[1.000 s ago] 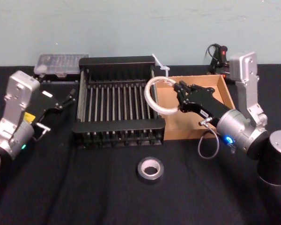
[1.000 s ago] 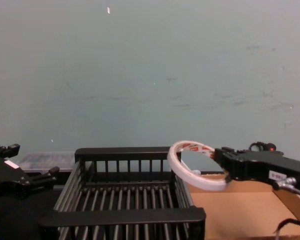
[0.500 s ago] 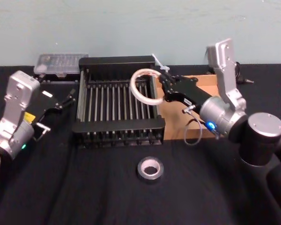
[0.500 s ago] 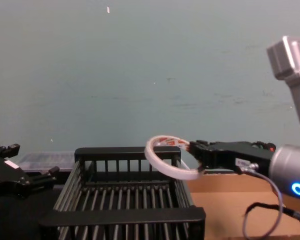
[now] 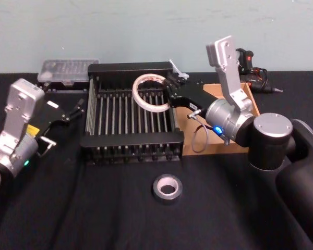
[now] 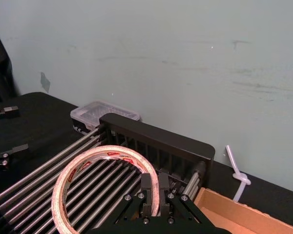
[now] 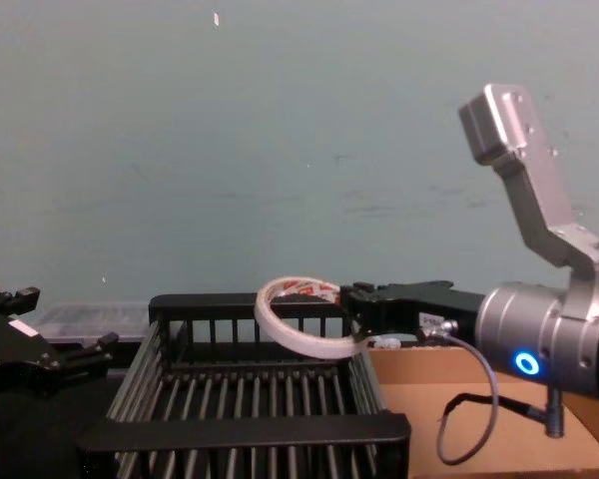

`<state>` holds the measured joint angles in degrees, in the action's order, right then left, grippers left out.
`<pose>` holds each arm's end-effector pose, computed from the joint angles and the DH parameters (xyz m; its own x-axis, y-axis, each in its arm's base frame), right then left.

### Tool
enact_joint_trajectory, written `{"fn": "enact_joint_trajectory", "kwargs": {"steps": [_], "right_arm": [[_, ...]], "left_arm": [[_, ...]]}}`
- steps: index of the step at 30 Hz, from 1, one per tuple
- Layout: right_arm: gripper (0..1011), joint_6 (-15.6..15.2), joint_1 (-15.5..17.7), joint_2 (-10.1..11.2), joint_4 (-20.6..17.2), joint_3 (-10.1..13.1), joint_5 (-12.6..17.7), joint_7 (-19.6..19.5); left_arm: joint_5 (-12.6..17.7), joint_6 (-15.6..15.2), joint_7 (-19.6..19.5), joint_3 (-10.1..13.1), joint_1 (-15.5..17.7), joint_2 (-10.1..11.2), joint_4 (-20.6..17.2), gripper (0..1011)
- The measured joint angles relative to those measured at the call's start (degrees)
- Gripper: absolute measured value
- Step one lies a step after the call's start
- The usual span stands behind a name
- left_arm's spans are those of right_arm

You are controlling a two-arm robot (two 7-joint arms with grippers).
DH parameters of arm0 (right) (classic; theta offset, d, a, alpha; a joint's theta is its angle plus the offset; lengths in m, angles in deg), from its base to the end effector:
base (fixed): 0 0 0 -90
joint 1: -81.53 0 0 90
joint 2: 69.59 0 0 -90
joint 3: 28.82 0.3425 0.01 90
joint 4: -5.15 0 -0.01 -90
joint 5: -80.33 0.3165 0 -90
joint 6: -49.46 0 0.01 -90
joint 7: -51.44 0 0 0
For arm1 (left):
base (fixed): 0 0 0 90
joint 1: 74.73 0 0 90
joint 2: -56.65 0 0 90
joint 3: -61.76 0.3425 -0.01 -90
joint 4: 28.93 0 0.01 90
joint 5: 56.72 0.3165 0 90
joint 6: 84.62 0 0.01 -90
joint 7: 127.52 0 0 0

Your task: Pick up the white tape and place it into the black box , Pick up the silver tape and place it into the brown box.

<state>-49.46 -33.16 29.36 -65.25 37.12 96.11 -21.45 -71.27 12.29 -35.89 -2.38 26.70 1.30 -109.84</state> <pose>0.4593 0.0547 -0.3140 0.5877 -0.8089 -0.0171 0.7979 0.5830 -0.1528 0.3739 0.1105 -0.3460 0.2921 0.8803 0.3738 -0.9553 0.2872 0.0700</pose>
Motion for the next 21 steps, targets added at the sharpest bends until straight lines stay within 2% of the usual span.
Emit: {"fn": "enact_joint_trajectory", "kwargs": {"steps": [5, 13, 21], "right_arm": [[96, 0.3, -2.1, -1.5, 3.6, -0.5, -1.2, 0.1], [96, 0.8, -4.4, -2.8, 7.3, -0.4, -1.9, 0.7], [96, 0.9, -4.9, -3.1, 8.1, -0.3, -2.1, 1.0]], "left_arm": [[0.0, 0.0, 0.0, 0.0, 0.0, 0.0, 0.0, 1001], [0.0, 0.0, 0.0, 0.0, 0.0, 0.0, 0.0, 1001], [0.0, 0.0, 0.0, 0.0, 0.0, 0.0, 0.0, 1001]]}}
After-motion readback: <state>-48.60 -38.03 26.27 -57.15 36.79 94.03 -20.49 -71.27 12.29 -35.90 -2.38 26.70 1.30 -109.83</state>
